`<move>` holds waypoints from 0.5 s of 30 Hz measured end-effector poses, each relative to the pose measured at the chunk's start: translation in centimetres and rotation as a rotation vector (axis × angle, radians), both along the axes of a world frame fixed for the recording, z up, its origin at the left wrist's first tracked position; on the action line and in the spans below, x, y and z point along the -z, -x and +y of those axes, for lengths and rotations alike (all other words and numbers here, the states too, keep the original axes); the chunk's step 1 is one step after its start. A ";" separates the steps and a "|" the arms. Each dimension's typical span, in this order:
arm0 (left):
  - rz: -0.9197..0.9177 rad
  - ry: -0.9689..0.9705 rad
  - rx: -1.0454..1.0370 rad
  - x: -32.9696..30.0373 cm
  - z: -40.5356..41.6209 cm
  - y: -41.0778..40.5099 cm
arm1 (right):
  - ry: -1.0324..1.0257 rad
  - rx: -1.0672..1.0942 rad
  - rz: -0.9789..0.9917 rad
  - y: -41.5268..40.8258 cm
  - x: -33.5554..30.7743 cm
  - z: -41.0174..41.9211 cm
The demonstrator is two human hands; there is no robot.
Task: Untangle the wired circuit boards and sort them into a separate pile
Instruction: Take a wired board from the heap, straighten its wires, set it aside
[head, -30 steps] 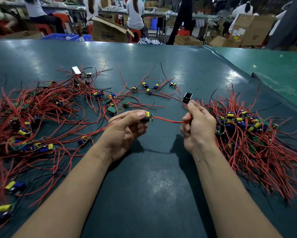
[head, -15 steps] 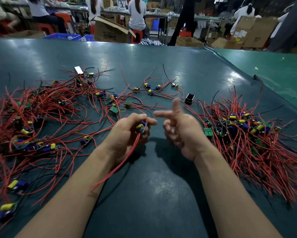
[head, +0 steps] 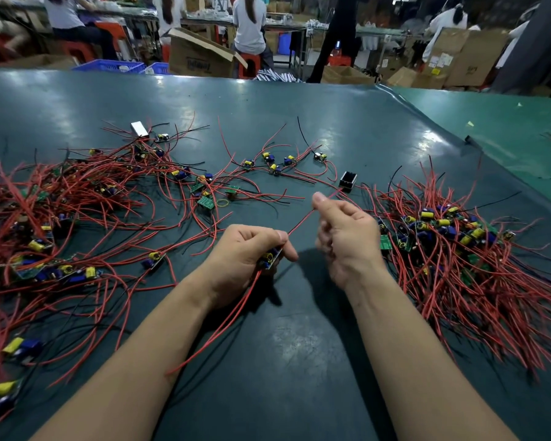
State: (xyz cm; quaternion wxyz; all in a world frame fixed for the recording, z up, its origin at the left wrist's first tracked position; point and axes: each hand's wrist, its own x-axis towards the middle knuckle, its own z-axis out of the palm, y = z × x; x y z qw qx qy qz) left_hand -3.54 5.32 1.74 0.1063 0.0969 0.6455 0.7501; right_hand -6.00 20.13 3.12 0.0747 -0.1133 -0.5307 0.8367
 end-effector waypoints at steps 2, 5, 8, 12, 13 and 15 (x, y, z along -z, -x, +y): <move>0.020 0.047 0.013 0.1 -0.1 0.0 | -0.040 0.152 0.031 0.5 0.1 0.8; 0.049 0.072 0.034 0.1 -0.1 0.1 | -0.395 0.329 0.144 0.5 0.7 0.9; 0.089 0.094 0.065 0.2 -0.3 0.0 | -0.868 0.505 0.348 0.0 1.0 0.5; 0.116 0.138 0.090 0.2 -0.3 -0.1 | -1.237 0.532 0.525 -0.4 1.2 0.6; 0.113 0.144 0.087 0.2 -0.3 -0.1 | -1.294 0.528 0.527 -0.3 1.3 0.5; 0.104 0.143 0.082 0.2 -0.3 -0.1 | -1.349 0.487 0.488 -0.3 1.5 0.5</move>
